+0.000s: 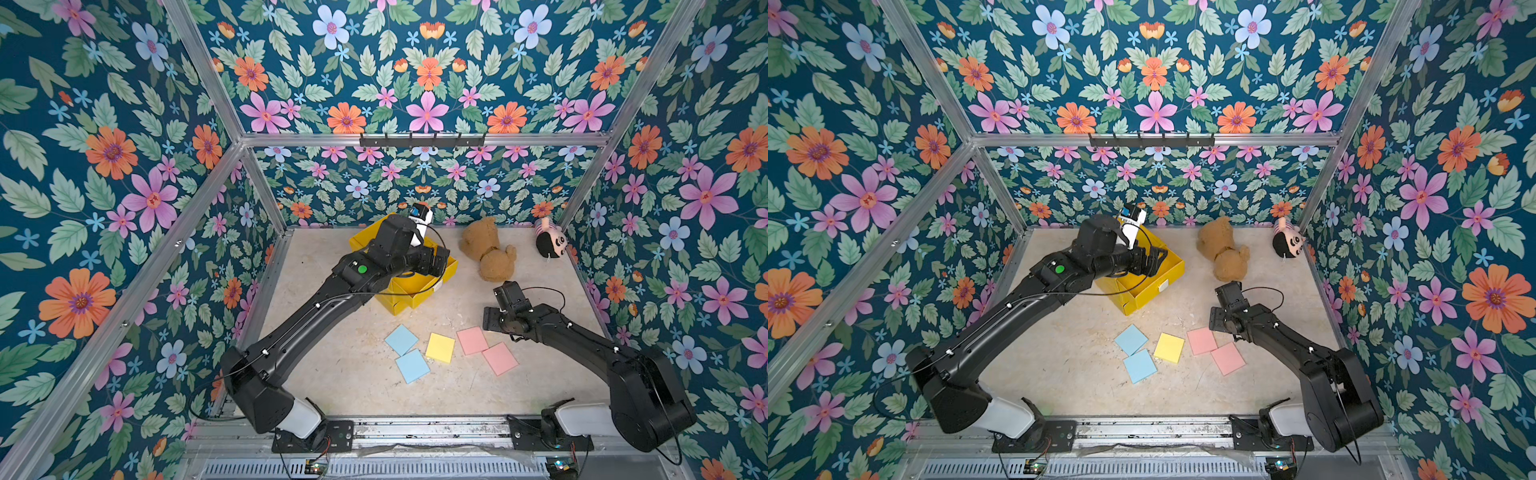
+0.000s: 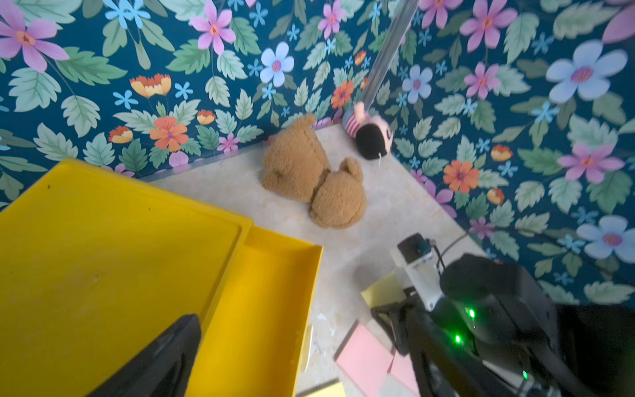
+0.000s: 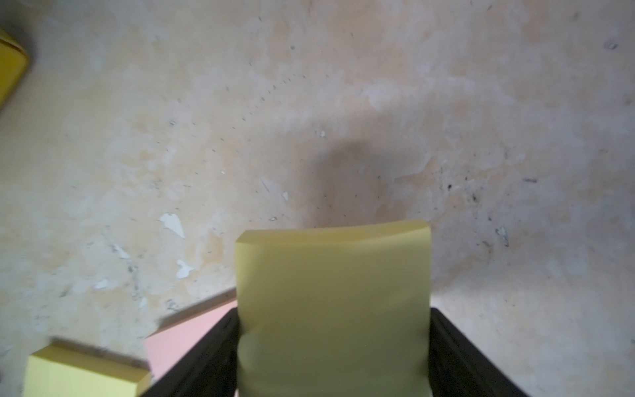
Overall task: Please put the sticky notes in the drawer by color
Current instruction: Pick up the sticky notes from the center of the board.
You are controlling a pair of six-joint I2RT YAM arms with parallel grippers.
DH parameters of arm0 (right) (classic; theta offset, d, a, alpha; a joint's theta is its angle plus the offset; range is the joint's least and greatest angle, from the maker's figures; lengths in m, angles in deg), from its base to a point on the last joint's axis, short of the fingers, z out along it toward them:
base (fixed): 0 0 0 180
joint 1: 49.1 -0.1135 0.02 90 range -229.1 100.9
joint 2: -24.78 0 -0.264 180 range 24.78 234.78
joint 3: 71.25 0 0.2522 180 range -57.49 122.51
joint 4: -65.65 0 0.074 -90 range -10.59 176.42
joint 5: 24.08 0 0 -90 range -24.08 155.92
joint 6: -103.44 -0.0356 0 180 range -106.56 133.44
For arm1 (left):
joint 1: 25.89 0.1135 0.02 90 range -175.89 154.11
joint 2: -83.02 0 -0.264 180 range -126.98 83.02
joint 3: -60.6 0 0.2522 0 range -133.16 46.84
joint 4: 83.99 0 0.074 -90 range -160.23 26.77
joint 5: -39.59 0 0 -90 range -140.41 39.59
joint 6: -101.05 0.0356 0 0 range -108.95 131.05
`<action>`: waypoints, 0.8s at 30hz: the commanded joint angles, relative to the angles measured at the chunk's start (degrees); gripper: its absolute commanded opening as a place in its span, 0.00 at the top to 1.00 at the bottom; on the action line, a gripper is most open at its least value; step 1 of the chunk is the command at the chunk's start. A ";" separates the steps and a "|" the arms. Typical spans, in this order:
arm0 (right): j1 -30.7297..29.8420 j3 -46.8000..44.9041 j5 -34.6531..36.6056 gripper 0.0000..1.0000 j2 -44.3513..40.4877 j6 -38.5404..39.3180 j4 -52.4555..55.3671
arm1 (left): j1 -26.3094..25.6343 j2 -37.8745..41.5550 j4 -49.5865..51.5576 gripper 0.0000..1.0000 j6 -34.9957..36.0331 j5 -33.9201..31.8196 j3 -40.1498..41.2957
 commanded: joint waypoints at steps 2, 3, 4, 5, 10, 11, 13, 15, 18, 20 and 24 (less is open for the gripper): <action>0.01 1.64 -2.91 0.17 -5.49 -0.63 1.92 | 0.61 -6.12 0.18 0.00 -11.13 6.29 -6.96; 0.01 2.06 -3.36 0.17 -7.08 -0.63 2.16 | 0.59 -7.34 -0.98 0.00 -13.95 7.92 -7.23; 0.01 2.52 -3.75 0.17 -8.40 -0.63 2.25 | 0.62 -8.25 -2.54 0.00 -16.01 9.80 -6.89; 0.01 3.21 -4.13 0.17 -9.80 -0.62 2.52 | 0.50 -9.01 -4.40 0.00 -18.93 11.75 -5.82; 0.19 7.70 -6.55 0.17 -14.46 -0.63 4.40 | -1.26 -10.39 -13.37 0.00 -27.83 14.74 0.16; 0.19 8.81 -7.05 0.17 -15.18 -0.63 4.84 | -1.91 -10.50 -13.98 0.00 -28.22 14.47 0.60; 0.19 10.45 -7.97 0.17 -16.53 -0.59 5.09 | -2.76 -11.11 -14.47 0.01 -29.07 14.76 0.79; 0.19 11.97 -9.38 0.17 -17.82 -0.45 5.04 | -3.61 -12.03 -14.91 0.00 -29.36 14.69 0.59; 0.19 12.93 -11.56 0.17 -19.19 -0.52 4.44 | -4.45 -13.99 -15.86 0.00 -29.95 16.57 -0.77; 0.19 13.04 -12.74 0.17 -19.87 -0.62 3.86 | -5.05 -15.25 -16.00 0.01 -29.66 16.65 -1.86; 0.21 13.20 -14.33 0.17 -20.71 -1.33 2.88 | -5.81 -17.60 -17.38 0.07 -30.05 18.69 -2.90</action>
